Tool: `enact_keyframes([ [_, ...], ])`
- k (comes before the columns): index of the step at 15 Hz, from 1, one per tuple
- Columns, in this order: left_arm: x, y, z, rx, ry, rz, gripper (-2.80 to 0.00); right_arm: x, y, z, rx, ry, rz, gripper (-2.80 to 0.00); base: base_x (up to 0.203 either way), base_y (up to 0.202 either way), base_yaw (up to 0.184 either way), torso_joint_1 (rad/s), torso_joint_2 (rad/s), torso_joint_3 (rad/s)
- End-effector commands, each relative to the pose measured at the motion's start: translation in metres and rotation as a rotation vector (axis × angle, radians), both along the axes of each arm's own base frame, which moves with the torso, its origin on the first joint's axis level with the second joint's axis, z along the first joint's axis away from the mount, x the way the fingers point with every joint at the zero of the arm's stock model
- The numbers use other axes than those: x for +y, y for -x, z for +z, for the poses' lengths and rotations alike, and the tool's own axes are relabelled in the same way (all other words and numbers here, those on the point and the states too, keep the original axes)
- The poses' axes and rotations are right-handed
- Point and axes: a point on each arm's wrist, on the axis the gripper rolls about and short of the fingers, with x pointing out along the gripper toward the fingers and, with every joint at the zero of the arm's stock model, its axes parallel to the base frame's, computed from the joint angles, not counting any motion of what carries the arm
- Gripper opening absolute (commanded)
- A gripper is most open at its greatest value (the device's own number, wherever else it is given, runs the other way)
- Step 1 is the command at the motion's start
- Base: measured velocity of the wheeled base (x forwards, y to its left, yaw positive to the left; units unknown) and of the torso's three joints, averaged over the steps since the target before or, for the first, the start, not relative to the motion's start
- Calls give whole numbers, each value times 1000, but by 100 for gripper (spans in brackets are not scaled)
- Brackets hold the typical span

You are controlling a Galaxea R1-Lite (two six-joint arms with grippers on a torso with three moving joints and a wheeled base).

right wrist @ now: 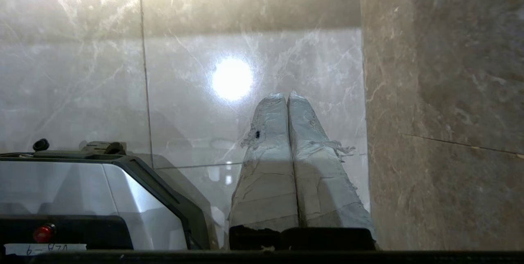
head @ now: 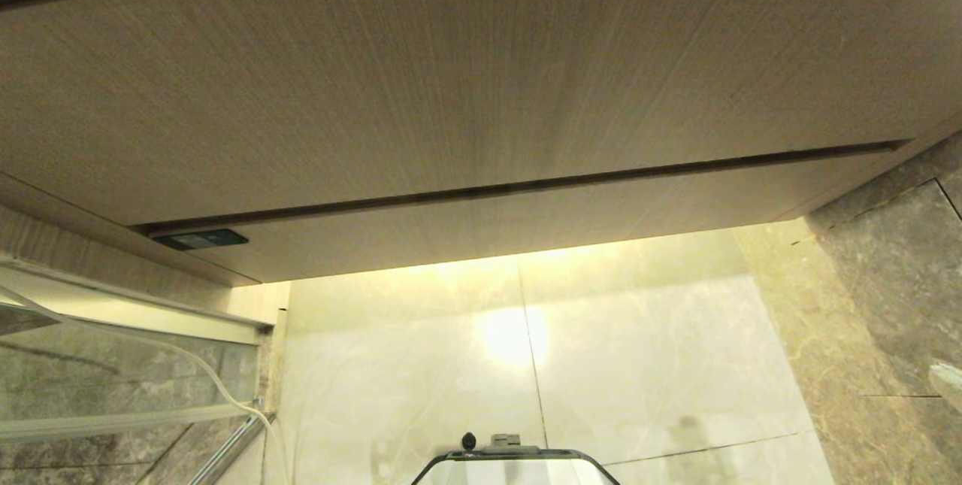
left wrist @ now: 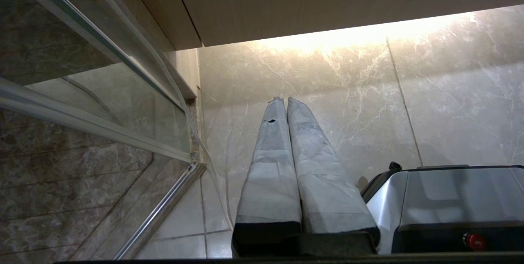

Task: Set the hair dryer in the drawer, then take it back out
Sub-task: Pull open the drawer

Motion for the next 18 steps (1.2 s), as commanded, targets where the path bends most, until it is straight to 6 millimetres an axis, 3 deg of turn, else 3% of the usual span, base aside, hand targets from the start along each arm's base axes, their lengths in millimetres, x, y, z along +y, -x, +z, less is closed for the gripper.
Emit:
enact_keyframes([
  [1,0,0,0,0,0,0,-280,-3,55,-9,-225,-11,7,-280,0,0,0,0,0,0],
  [4,0,0,0,1,0,0,-280,-5,92,-40,-355,-9,46,-280,0,0,0,0,0,0],
  [7,0,0,0,1,0,0,-280,-3,87,-66,-366,60,115,-280,0,0,0,0,0,0],
  [9,0,0,0,1,0,-1,-280,-4,87,-68,-382,-5,150,-280,0,0,0,0,0,0],
  [12,0,0,0,1,-1,0,-280,-5,88,-79,-257,-54,217,-280,0,0,0,0,0,0],
  [18,0,0,0,0,0,0,-280,-5,88,-75,-319,-82,214,-280,0,0,0,0,0,0],
])
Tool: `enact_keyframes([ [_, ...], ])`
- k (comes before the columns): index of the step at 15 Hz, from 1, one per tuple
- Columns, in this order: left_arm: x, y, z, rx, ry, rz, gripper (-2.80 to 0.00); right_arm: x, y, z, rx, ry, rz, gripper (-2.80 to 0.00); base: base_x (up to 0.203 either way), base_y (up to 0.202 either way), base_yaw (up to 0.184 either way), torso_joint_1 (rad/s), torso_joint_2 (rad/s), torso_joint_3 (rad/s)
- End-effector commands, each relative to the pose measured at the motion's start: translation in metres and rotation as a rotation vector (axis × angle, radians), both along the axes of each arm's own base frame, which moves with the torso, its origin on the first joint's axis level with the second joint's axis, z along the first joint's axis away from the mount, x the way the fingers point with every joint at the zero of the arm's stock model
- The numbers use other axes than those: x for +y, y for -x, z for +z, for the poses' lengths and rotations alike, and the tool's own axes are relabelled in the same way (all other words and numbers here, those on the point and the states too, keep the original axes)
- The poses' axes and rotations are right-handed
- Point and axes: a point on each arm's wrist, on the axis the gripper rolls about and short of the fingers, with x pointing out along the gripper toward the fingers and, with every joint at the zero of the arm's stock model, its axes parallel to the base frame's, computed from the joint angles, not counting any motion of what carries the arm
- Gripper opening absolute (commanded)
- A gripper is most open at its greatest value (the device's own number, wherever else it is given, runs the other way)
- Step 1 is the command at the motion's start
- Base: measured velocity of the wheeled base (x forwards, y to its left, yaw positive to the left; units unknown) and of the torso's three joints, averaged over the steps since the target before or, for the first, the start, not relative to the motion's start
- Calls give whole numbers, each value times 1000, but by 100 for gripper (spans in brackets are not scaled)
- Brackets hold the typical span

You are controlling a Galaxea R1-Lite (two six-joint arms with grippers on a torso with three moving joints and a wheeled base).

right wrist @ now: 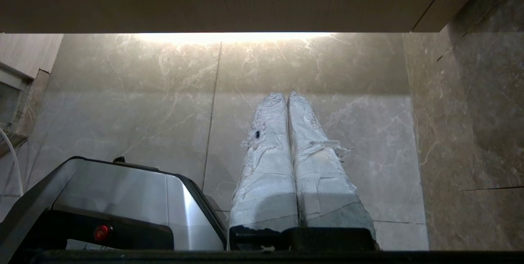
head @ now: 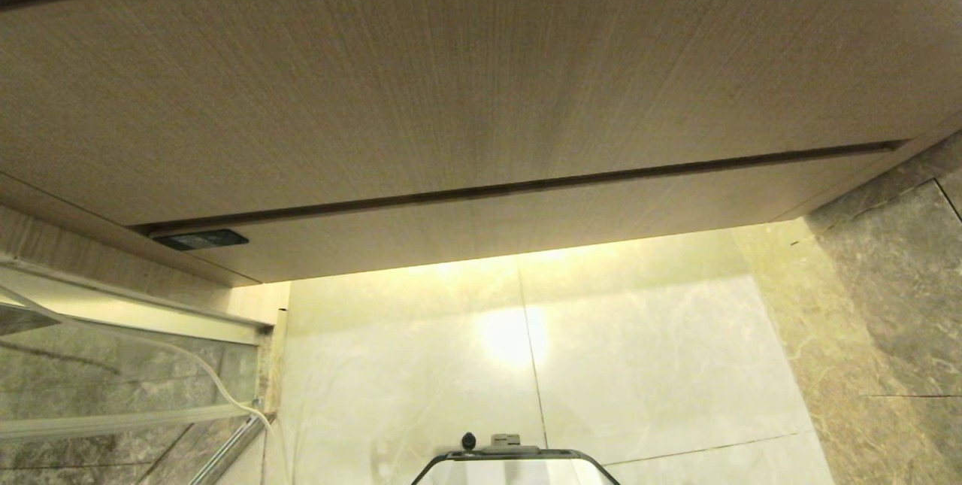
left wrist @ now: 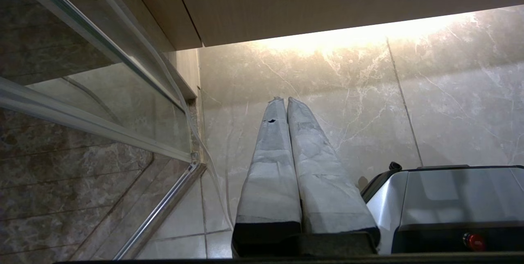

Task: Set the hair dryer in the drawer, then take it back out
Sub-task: Pull open the drawer

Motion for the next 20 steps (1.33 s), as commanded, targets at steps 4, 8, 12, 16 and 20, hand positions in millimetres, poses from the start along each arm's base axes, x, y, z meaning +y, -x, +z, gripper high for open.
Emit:
enact_keyframes([
  [4,0,0,0,0,0,0,-280,0,0,-10,-19,-1,0,-280,0,0,0,0,0,0],
  [8,0,0,0,2,-12,-3,-280,0,0,-10,-19,-1,0,-280,0,0,0,0,0,0],
  [12,0,0,0,4,-7,0,-280,0,0,-10,-19,-1,0,-280,0,0,0,0,0,0],
  [16,0,0,0,3,-8,0,-280,0,0,-10,-21,2,-1,-280,0,0,0,0,0,0],
  [20,0,0,0,3,-6,2,-280,0,0,-10,-21,4,1,-280,-122,0,1,2,1,1],
])
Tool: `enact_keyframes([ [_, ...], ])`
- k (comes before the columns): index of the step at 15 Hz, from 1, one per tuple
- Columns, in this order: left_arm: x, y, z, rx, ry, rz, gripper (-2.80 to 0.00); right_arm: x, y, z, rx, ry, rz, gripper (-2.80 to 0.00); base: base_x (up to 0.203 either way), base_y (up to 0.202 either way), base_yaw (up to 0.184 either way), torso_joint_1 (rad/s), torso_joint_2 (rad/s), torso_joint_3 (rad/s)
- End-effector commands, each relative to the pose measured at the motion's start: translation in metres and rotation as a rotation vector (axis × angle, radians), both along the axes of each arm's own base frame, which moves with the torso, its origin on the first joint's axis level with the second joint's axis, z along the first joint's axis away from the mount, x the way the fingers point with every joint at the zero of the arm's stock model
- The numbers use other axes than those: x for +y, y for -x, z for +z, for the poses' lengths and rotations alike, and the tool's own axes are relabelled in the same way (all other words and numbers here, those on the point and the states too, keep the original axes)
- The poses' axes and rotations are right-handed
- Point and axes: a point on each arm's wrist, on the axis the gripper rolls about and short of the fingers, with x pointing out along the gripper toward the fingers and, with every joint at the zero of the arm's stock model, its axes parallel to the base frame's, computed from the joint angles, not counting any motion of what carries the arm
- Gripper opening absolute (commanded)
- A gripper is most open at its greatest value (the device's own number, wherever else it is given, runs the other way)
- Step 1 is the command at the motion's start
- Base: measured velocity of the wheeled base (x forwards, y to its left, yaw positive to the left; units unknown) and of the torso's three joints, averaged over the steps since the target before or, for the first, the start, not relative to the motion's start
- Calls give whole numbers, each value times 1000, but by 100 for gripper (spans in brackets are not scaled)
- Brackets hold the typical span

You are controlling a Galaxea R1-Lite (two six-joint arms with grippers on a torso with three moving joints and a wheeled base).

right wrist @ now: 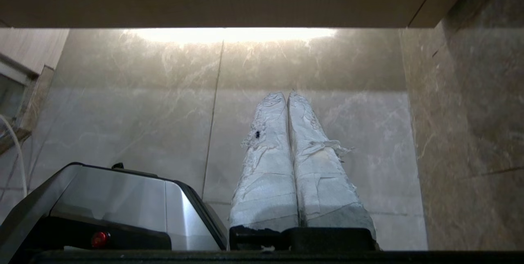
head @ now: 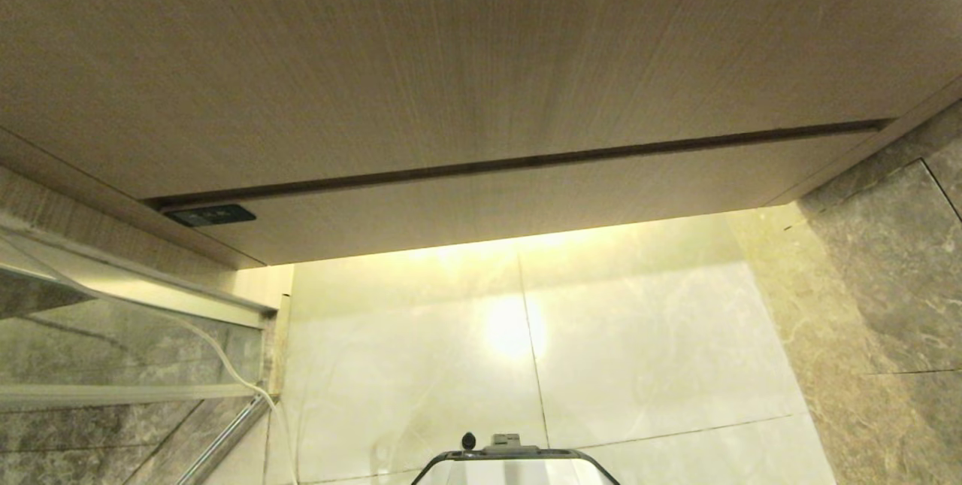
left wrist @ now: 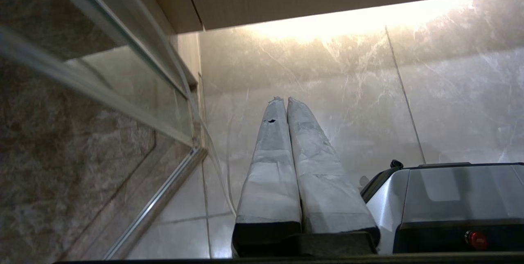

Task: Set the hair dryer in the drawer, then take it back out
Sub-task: Pull open the drawer

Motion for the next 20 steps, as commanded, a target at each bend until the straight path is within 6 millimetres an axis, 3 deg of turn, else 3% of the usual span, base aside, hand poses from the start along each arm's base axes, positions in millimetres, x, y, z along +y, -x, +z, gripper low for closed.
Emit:
enact_keyframes([
  [1,0,0,0,-2,-2,-2,-280,0,0,-12,2,-4,2,-280,-198,0,1,2,2,2],
  [4,0,0,0,-1,8,0,-280,0,0,-12,3,-4,1,-280,-142,0,0,2,0,2],
  [20,0,0,0,-1,3,0,-280,0,0,-12,4,4,2,-280,0,0,0,0,0,0],
])
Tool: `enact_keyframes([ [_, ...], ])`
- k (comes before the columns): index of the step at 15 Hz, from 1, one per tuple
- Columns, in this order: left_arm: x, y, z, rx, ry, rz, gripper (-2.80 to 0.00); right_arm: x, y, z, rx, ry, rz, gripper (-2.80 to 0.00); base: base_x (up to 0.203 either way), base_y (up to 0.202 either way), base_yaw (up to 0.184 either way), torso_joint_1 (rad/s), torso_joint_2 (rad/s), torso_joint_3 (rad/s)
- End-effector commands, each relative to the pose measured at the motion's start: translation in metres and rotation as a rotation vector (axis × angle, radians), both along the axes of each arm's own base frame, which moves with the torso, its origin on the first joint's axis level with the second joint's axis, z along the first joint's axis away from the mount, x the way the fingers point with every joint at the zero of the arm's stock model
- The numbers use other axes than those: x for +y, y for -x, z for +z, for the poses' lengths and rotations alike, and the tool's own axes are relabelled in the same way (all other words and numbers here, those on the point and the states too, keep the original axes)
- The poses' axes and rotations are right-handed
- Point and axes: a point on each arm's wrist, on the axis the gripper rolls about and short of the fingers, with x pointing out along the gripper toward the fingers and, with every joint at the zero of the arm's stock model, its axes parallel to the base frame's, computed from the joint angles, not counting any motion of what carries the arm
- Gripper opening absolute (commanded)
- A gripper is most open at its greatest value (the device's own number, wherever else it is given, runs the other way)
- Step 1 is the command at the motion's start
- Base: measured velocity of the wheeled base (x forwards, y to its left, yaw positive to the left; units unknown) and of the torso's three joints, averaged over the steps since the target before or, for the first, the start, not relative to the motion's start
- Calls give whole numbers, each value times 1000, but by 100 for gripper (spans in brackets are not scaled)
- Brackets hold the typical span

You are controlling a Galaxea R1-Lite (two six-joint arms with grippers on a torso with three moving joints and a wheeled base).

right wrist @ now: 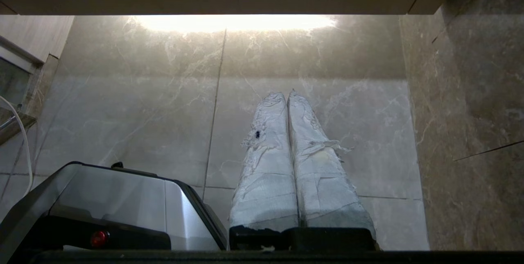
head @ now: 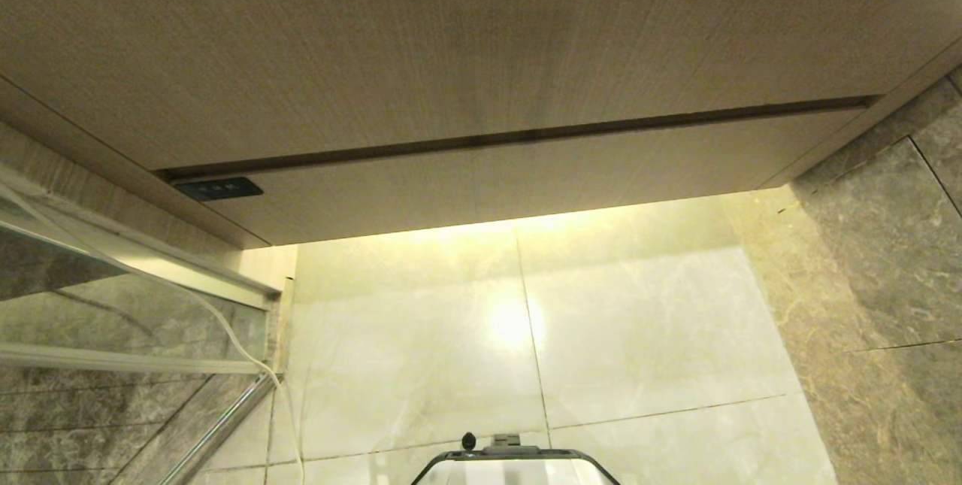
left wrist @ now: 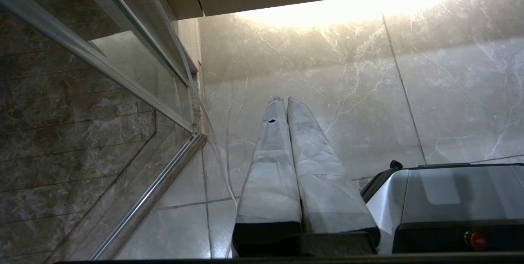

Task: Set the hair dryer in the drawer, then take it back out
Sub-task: Pull open the drawer

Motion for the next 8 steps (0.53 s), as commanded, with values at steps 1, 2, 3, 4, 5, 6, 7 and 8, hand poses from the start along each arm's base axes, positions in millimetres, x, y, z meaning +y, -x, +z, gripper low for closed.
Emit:
enact_keyframes([
  [1,0,0,0,1,3,0,-280,0,0,-12,3,0,1,-280,0,0,0,0,0,0],
  [2,0,0,0,0,3,1,-280,0,0,-12,2,3,1,-280,0,0,0,0,0,0],
  [3,0,0,0,0,3,0,-280,0,0,-12,-2,4,-1,-280,0,0,0,0,0,0],
  [4,0,0,0,0,1,1,-280,0,0,-12,-1,4,-1,-280,0,0,0,0,0,0],
  [5,0,0,0,0,1,1,-280,0,0,-12,2,3,2,-280,12,0,49,4,9,4],
  [6,0,0,0,1,4,1,-280,0,0,-12,5,0,3,-280,3,-2,72,2,9,2],
  [7,0,0,0,0,4,1,-280,0,0,-12,4,-1,3,-280,7,-6,116,2,0,-2],
  [8,0,0,0,2,4,2,-280,0,0,-12,4,0,3,-280,1,-8,120,5,2,2],
])
